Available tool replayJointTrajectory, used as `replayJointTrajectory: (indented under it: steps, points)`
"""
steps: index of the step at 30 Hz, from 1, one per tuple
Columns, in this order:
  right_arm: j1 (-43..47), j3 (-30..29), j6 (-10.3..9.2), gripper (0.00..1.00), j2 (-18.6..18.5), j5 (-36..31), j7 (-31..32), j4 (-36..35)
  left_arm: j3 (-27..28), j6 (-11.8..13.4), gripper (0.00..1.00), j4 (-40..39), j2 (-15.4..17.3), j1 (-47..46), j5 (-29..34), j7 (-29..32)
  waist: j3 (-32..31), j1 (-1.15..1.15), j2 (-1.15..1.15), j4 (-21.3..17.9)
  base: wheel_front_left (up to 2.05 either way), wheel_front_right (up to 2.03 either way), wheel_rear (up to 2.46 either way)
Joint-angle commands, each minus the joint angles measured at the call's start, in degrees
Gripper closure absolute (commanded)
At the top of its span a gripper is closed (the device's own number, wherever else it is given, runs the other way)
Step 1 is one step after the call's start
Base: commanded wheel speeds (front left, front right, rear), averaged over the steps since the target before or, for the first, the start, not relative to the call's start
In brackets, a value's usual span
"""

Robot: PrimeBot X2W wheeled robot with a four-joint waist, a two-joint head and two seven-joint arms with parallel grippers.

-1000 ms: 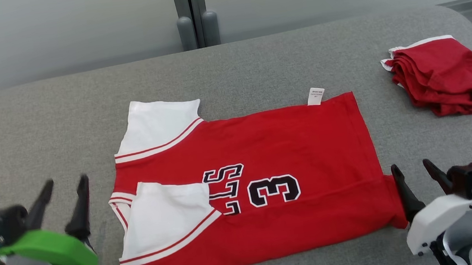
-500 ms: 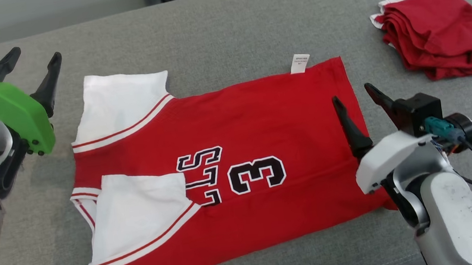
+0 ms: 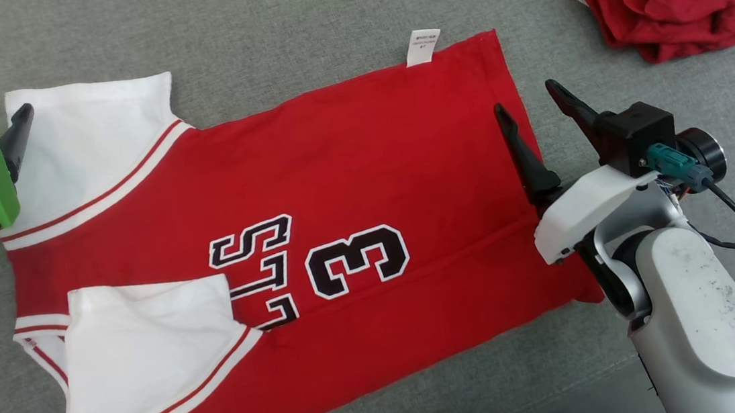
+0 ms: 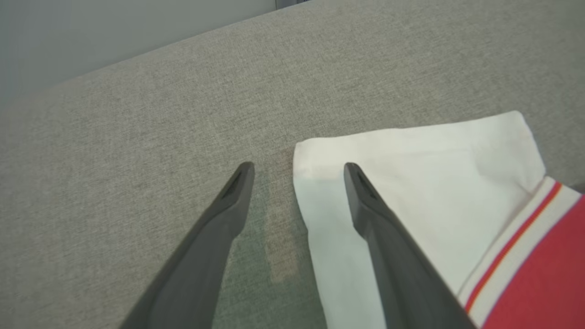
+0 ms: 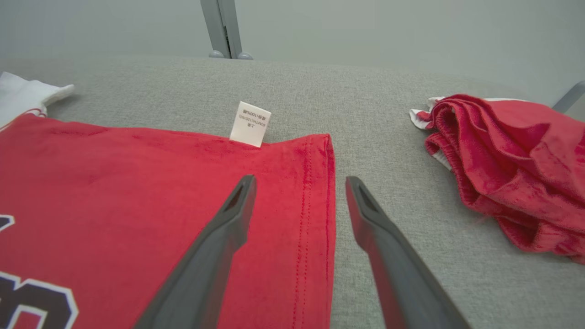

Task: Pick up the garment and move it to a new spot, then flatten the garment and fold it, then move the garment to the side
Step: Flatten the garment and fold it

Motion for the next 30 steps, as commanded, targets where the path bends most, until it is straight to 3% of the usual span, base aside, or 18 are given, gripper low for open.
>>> replayJointTrajectory:
  steps: [1,11,12,13,14,15,16,23,30]
  points:
    - [-0.74,-0.04,-0.09,0.0,-0.16,0.26,-0.48,0.37,-0.16,-0.14,0.0,0.46,0.92,-1.6,-0.96,-0.18,2.48,0.0,0.0,-2.32,0.0,0.0,0.0]
    - [-1.67,0.2,-0.09,0.0,-0.15,0.48,-1.42,1.41,-3.05,-0.14,0.0,2.07,2.17,-2.4,-4.15,0.92,3.24,0.0,0.0,-2.67,0.0,0.0,0.0]
    - [-1.85,0.21,-0.09,0.0,-0.16,0.46,-1.36,1.47,-3.37,-0.14,0.09,1.94,2.08,-2.41,-4.38,1.18,3.22,0.0,0.0,-2.66,0.0,0.0,0.0]
    - [-2.01,0.22,-0.09,0.0,-0.17,0.46,-1.38,1.55,-3.69,-0.14,0.25,1.73,2.04,-2.45,-4.65,1.32,3.19,0.0,0.0,-2.65,0.0,0.0,0.0]
    - [-2.18,0.25,-0.09,0.0,-0.16,0.43,-1.35,1.64,-3.94,-0.14,0.61,1.44,1.94,-2.56,-5.11,1.28,3.16,0.0,0.0,-2.63,0.0,0.0,0.0]
    - [-2.3,0.23,-0.09,0.0,-0.16,0.36,-1.35,1.74,-4.19,-0.15,0.87,1.07,1.76,-2.62,-5.6,1.2,3.12,0.0,0.0,-2.59,0.0,0.0,0.0]
    - [-2.34,0.21,-0.09,0.0,-0.16,0.3,-1.33,1.82,-4.34,-0.15,1.0,0.86,1.63,-2.64,-5.87,1.14,3.09,0.0,0.0,-2.54,0.0,0.0,0.0]
    - [-4.38,0.25,-0.09,0.0,-1.41,-0.12,-0.25,3.13,-5.78,-0.14,1.0,-0.6,1.01,-3.15,-5.4,-3.01,1.56,0.0,0.0,-1.23,0.0,0.0,0.0]
    - [-10.03,1.53,-0.09,0.0,-6.51,-1.18,3.29,6.35,-6.38,-0.15,1.0,-3.13,-0.26,-1.4,-6.06,-9.78,-0.74,0.0,0.0,1.79,0.0,0.0,0.0]
